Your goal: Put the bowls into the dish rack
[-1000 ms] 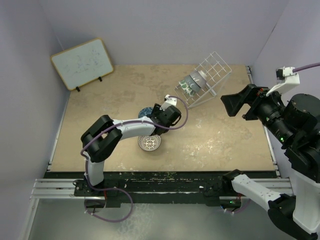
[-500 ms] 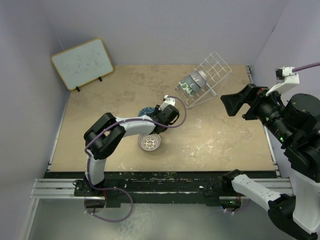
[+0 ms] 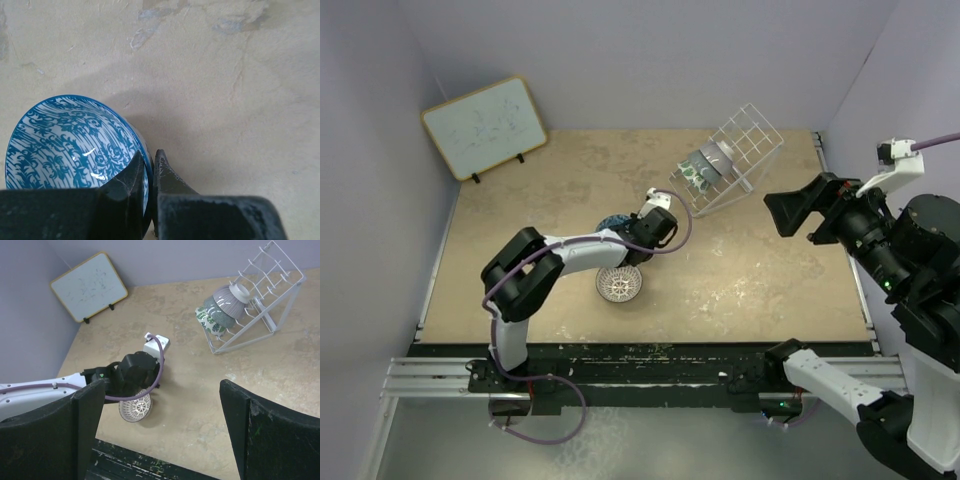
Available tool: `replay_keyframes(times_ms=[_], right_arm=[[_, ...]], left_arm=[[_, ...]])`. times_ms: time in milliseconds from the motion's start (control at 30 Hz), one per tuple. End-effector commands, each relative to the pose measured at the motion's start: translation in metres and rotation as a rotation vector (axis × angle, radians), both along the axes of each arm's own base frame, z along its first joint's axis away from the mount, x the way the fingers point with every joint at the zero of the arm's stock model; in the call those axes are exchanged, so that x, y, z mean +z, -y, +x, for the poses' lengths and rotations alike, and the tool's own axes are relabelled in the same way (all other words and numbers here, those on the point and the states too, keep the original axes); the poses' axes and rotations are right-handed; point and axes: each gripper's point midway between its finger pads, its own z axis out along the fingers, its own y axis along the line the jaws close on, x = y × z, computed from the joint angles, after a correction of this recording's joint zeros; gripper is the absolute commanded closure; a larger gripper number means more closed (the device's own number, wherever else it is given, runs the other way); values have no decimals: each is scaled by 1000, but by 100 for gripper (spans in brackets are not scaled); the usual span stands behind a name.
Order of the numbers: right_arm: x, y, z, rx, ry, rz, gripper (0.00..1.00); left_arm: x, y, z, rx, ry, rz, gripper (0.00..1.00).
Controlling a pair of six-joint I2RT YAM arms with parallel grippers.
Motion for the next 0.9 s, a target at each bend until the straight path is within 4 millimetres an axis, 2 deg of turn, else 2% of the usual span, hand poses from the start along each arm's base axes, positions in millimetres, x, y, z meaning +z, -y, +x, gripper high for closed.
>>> replay_keyframes(times_ms=[0,133,333,367,567,733,867], right_arm=[[10,5,-1,-23,39,24,2],[10,5,-4,-23,39,27,2],[12,6,-5,-24,45,27,2],[14,7,-5,-23,49,26,2],[26,5,-4,-15,66,32,2],[36,2,-1,-4,78,23,2],[41,2,3,-10,85,14,2]], left_arm=[[103,32,16,-24,139,-301,100],[161,43,17,-39,198,-496,100],[229,49,8,-67,255,-719,100],[246,48,7,-77,275,-784,100],[314,56,7,-190,321,-1200,100],[350,64,18,-295,331,-1511,100],[369,83,26,-380,283,-1723,100]])
